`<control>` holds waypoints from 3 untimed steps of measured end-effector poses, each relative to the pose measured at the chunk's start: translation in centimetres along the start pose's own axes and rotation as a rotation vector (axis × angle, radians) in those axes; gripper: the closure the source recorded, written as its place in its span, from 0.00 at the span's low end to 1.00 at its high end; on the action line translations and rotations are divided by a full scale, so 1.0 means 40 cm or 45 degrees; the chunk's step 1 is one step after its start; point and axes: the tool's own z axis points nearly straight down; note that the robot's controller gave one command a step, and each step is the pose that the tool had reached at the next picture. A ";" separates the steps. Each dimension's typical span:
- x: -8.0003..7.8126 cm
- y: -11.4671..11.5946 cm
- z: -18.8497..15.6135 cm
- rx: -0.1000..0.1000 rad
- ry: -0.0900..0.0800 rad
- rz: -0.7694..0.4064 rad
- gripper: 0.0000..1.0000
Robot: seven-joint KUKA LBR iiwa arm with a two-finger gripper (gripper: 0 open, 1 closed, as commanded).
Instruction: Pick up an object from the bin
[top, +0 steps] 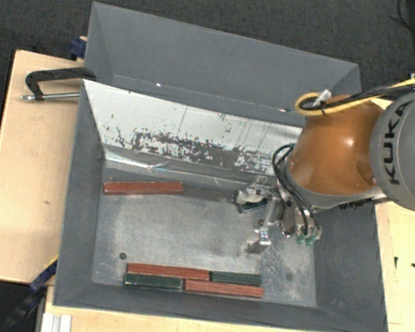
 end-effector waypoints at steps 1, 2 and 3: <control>-0.052 -0.032 0.110 0.000 -0.004 -0.032 0.00; -0.113 -0.053 0.148 -0.005 0.009 -0.058 0.00; -0.061 -0.191 0.145 -0.002 0.001 -0.027 0.00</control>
Offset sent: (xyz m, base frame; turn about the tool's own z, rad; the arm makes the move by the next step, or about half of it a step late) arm 0.0430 -0.0311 -0.0410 -0.0521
